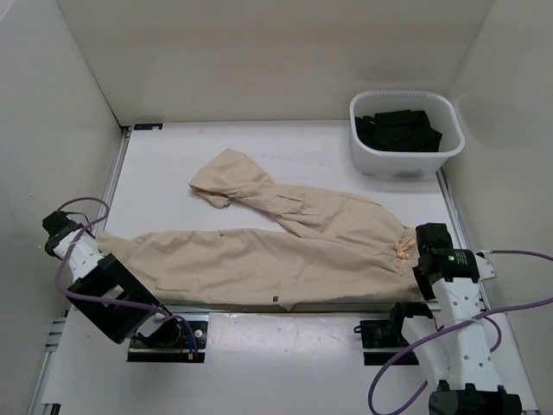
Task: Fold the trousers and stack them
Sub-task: Flatten the trousers out
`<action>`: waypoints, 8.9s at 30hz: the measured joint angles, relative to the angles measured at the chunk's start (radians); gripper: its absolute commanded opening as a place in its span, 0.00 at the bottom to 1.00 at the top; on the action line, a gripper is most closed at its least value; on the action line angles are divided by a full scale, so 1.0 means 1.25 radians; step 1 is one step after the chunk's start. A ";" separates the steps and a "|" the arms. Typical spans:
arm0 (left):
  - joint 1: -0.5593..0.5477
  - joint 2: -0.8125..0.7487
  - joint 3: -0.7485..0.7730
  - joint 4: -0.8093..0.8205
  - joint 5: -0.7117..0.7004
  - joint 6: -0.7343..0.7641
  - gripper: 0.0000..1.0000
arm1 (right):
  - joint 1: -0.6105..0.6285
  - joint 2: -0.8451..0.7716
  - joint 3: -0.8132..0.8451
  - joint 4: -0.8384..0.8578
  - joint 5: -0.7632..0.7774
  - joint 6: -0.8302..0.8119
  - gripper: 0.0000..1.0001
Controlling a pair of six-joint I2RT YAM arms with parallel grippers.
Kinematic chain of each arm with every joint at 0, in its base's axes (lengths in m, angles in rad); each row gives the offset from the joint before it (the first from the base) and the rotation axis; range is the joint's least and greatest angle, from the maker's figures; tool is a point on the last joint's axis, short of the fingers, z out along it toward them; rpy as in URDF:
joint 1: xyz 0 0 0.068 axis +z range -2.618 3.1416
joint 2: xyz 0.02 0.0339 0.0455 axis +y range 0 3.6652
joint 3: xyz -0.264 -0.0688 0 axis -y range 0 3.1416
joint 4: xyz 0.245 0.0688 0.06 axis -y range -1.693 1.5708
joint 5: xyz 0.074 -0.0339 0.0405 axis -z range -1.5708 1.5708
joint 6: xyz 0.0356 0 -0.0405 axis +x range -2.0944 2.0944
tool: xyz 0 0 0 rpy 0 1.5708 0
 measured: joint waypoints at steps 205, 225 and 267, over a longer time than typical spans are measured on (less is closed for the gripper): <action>-0.453 0.648 0.659 -0.027 0.266 -0.005 0.42 | 0.040 0.870 0.435 0.454 -0.198 -0.486 0.00; -0.306 0.569 0.980 -0.297 0.217 -0.003 0.14 | -0.029 0.626 0.438 0.496 -0.217 -0.562 0.00; -0.464 0.578 0.931 -0.001 0.231 0.000 1.00 | -0.020 0.726 0.420 0.592 -0.391 -0.666 0.00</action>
